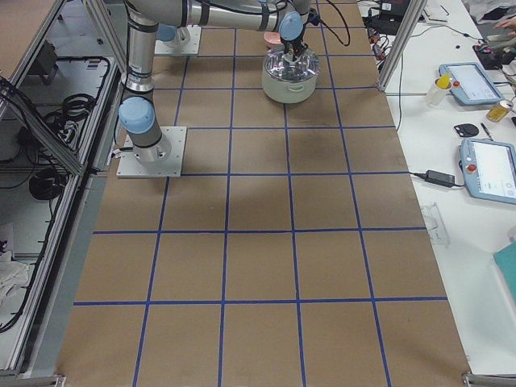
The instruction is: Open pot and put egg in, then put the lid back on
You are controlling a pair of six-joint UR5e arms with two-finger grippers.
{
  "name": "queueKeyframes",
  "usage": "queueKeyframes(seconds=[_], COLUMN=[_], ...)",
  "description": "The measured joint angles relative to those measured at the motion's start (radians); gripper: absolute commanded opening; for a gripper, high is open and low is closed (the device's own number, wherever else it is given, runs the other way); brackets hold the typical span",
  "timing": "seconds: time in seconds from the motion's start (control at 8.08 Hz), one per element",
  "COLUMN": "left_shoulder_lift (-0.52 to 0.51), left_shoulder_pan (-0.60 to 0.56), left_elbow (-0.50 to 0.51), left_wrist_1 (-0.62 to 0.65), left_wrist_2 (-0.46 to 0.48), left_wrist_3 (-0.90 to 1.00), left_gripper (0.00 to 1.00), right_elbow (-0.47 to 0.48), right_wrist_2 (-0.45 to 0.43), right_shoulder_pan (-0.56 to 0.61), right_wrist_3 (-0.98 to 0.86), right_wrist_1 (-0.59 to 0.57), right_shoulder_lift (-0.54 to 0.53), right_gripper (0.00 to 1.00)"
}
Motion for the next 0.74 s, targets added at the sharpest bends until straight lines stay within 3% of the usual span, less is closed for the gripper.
queueKeyframes(seconds=[0.74], left_shoulder_lift=[0.000], left_shoulder_pan=[0.001], left_elbow=[0.006], left_wrist_1=[-0.001], left_wrist_2=[-0.012], left_wrist_3=[0.005], left_gripper=[1.00], right_elbow=[0.001], right_wrist_2=[0.003], right_shoulder_pan=[0.001], right_wrist_3=[0.000], right_wrist_1=[0.011], right_shoulder_lift=[0.013], right_gripper=[0.01])
